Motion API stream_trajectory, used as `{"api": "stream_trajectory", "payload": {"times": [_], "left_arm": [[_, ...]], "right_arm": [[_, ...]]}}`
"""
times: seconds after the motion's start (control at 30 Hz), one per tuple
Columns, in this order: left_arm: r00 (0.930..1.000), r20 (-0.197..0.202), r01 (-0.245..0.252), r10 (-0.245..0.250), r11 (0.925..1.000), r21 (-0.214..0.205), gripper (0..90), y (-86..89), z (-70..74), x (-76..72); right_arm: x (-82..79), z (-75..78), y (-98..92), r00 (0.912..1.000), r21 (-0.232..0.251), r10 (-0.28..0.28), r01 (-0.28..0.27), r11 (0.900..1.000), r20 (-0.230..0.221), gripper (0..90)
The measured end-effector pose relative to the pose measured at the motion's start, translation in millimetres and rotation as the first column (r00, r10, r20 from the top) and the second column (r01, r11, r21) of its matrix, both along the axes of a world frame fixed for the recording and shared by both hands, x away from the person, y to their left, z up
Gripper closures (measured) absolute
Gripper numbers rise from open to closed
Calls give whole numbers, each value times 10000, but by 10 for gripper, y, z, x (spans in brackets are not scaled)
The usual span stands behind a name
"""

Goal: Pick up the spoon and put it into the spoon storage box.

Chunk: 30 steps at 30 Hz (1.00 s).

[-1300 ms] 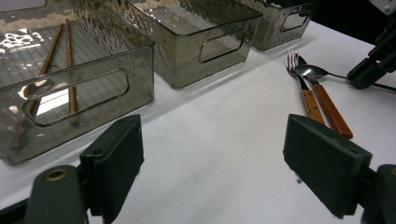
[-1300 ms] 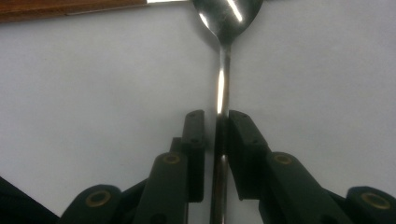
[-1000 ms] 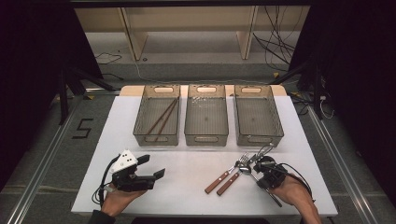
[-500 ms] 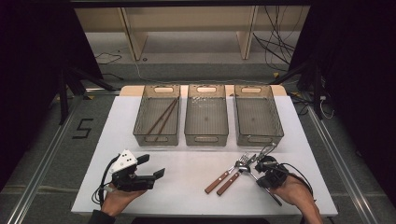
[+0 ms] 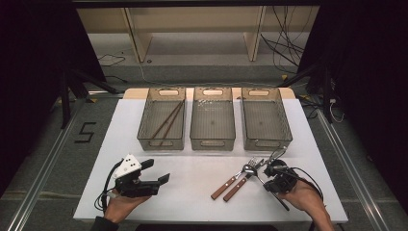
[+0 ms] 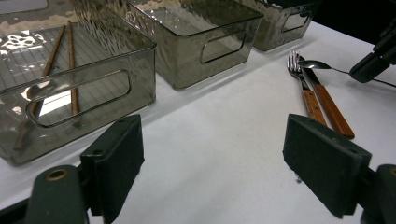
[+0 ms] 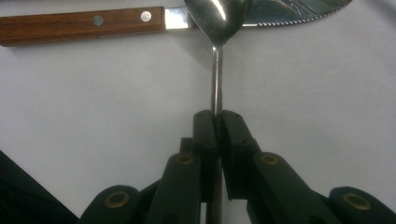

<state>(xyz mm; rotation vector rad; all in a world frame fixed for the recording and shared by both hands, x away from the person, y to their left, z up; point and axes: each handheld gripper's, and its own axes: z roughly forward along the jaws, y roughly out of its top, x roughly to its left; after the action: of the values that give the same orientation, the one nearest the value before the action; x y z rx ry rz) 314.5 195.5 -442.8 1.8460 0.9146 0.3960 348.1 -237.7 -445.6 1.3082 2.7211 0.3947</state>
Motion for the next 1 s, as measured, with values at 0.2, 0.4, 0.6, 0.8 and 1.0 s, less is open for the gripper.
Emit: {"api": "stream_trajectory", "payload": {"times": [0.2, 0.4, 0.6, 0.8, 1.0], "left_arm": [[10000, 5, -31, 31, 10000, -38, 199, 0, -1, 1], [10000, 49, -66, 66, 10000, -48, 198, 5, 3, 1], [9999, 30, -111, 111, 9999, -106, 199, 18, 7, 6], [9999, 56, -110, 110, 9999, -111, 198, 16, 7, 4], [9998, 122, -142, 144, 9997, -178, 198, 26, 14, -3]], "right_arm": [[-1, 39, 3, 9998, 288, 121, -125, 9995, 149, 854], [2, 154, 23, 9987, 646, 218, -247, 9976, 463, 854], [81, 290, 43, 9971, 1344, 251, -345, 9903, 713, 854], [236, 475, 97, 9929, 2201, 155, -414, 9746, 1182, 854], [456, 657, 178, 9847, 3136, -269, -288, 9491, 1720, 854]]}}
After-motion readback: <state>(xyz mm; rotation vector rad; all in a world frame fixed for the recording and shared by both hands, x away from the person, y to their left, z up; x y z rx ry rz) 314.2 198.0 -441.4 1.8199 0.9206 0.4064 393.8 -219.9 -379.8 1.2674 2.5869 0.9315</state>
